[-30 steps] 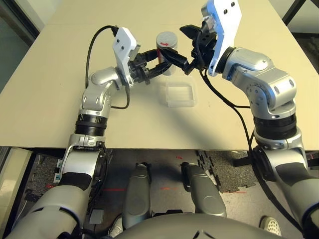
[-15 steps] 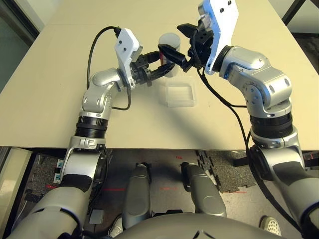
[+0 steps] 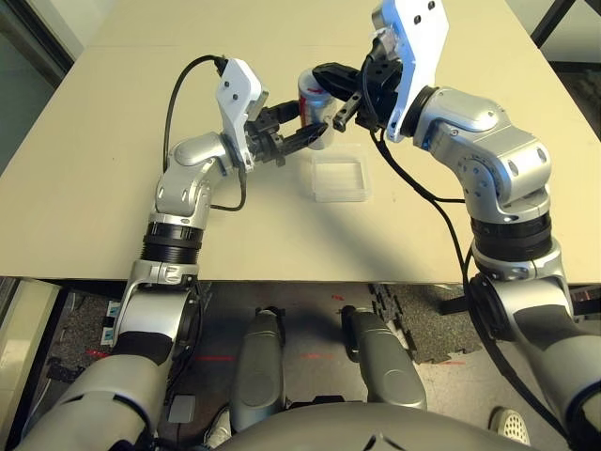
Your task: Pour the medicine from the bottle into the box.
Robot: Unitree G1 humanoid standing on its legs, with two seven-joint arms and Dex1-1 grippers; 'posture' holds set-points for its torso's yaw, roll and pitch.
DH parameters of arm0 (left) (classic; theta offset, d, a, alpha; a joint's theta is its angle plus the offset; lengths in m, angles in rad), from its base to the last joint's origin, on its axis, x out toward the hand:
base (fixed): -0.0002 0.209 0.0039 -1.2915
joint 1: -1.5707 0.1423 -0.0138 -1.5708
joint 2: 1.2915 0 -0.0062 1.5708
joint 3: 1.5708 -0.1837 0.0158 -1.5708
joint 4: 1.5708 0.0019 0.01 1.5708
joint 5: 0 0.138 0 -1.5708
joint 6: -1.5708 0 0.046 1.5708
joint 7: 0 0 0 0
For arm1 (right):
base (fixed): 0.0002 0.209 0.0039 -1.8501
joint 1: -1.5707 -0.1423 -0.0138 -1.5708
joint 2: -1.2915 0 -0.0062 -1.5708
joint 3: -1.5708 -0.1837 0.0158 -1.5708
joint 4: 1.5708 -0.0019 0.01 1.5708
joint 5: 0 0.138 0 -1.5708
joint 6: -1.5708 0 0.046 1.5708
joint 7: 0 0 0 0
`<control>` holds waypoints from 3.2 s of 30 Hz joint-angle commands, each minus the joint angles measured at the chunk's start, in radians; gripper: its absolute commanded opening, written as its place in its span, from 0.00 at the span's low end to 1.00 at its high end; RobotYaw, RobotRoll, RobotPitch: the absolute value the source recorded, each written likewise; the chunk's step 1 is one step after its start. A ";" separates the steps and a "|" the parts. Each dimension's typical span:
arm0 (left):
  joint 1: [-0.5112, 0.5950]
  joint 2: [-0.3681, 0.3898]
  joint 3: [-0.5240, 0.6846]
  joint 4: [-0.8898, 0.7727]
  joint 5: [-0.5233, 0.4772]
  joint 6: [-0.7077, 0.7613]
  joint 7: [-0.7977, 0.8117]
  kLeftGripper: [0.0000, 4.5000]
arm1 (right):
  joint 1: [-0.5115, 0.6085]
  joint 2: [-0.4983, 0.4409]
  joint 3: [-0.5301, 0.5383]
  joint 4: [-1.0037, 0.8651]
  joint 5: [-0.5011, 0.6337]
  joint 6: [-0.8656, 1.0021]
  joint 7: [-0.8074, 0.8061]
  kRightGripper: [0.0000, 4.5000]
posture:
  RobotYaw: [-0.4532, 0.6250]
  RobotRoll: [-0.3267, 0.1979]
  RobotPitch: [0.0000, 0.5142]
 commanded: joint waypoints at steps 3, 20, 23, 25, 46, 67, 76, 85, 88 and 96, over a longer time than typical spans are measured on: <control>-0.001 0.011 0.000 -0.010 -0.007 -0.008 -0.003 0.51 | 0.000 0.016 -0.021 -0.007 0.017 0.017 -0.009 0.70 | 0.39 0.62 0.36; -0.002 0.008 -0.006 -0.057 -0.019 0.013 -0.004 0.51 | 0.022 0.004 -0.009 -0.001 0.008 0.011 -0.002 1.00 | 0.39 0.62 0.37; -0.002 0.008 -0.007 -0.066 -0.021 0.020 -0.002 0.51 | 0.027 0.001 -0.007 0.000 0.006 0.008 -0.001 1.00 | 0.40 0.62 0.37; 0.000 0.008 -0.007 -0.071 -0.022 0.023 -0.002 0.51 | 0.027 0.002 -0.007 0.000 0.006 0.007 -0.002 1.00 | 0.40 0.62 0.37; 0.014 0.024 -0.013 -0.081 -0.028 0.040 -0.017 0.51 | 0.013 0.016 -0.023 0.003 0.013 -0.029 -0.015 0.57 | 0.40 0.62 0.38; -0.034 0.162 -0.065 -0.278 -0.204 0.184 -0.346 0.51 | -0.004 -0.262 -0.078 0.027 0.282 -0.029 0.491 0.57 | 0.42 0.62 0.41; -0.025 0.149 -0.069 -0.332 -0.229 0.213 -0.338 0.51 | 0.012 -0.289 -0.087 0.011 0.332 0.011 0.515 0.57 | 0.41 0.62 0.41; -0.018 0.132 -0.058 -0.304 -0.210 0.192 -0.300 0.51 | -0.003 -0.301 -0.101 0.000 0.350 0.036 0.486 0.87 | 0.42 0.62 0.40; -0.013 0.134 -0.051 -0.283 -0.197 0.175 -0.285 0.51 | -0.024 -0.302 -0.144 -0.045 0.401 0.101 0.435 1.00 | 0.43 0.62 0.40; -0.018 0.151 -0.041 -0.223 -0.174 0.127 -0.258 0.51 | -0.046 -0.260 -0.179 -0.148 0.477 0.184 0.282 1.00 | 0.41 0.62 0.39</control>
